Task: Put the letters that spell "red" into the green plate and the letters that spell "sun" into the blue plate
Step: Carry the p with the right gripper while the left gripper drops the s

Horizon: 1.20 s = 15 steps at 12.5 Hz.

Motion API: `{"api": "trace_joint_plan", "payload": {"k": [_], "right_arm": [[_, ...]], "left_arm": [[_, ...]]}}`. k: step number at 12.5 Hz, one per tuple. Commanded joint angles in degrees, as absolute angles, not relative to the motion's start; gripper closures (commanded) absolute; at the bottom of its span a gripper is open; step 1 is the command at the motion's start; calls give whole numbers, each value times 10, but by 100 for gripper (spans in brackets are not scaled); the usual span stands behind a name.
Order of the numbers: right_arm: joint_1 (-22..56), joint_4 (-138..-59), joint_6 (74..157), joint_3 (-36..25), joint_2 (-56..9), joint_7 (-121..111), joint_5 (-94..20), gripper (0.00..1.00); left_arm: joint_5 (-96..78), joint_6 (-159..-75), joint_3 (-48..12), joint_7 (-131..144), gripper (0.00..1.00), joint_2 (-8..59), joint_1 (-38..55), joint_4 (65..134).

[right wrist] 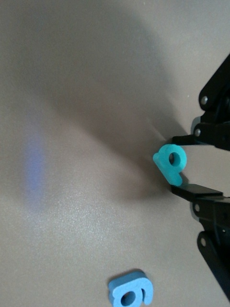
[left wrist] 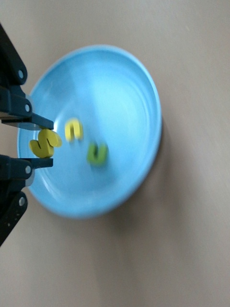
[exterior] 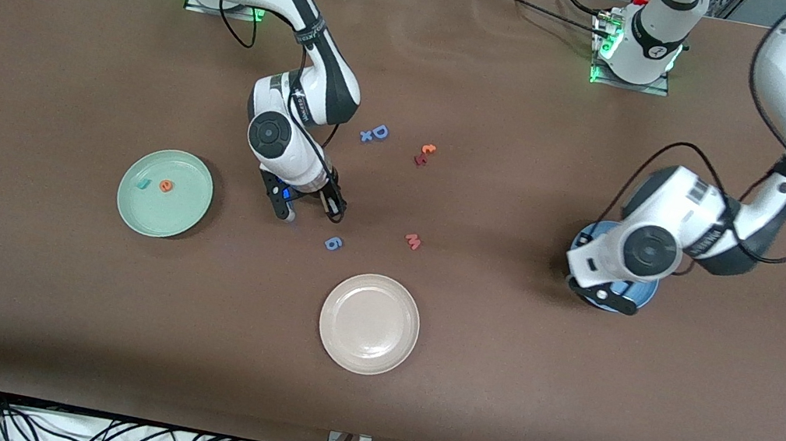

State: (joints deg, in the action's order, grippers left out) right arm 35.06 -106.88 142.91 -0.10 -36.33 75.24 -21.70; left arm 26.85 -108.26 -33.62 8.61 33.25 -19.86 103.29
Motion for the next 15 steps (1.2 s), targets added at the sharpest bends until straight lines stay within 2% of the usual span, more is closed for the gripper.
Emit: {"api": "trace_joint_plan", "payload": {"k": [1,5,6,7,8,12,15], "right_arm": [[356,-1065,1434,-4,-375,751,-221,84],[356,-1063,1428,-4,-367,750,-219,84],[356,-1063,1420,-8,-358,748,-218,84],[355,-1060,1403,-10,-351,747,-211,84],[355,-1059,1384,-18,-340,746,-200,84],[353,-1058,1320,-54,-310,702,-189,84],[353,-1058,1234,-125,-284,579,-190,84]], "left_arm": [[273,-1100,-345,42,85,323,-230,1072],[248,-1154,-359,43,82,322,-246,1119],[246,-1162,-359,46,66,323,-248,1123],[240,-1162,-359,46,40,323,-248,1123],[236,-1162,-359,47,0,322,-250,1123],[209,-1146,-375,42,0,288,-250,1107],[207,-1056,-421,48,0,253,-250,1043]]}}
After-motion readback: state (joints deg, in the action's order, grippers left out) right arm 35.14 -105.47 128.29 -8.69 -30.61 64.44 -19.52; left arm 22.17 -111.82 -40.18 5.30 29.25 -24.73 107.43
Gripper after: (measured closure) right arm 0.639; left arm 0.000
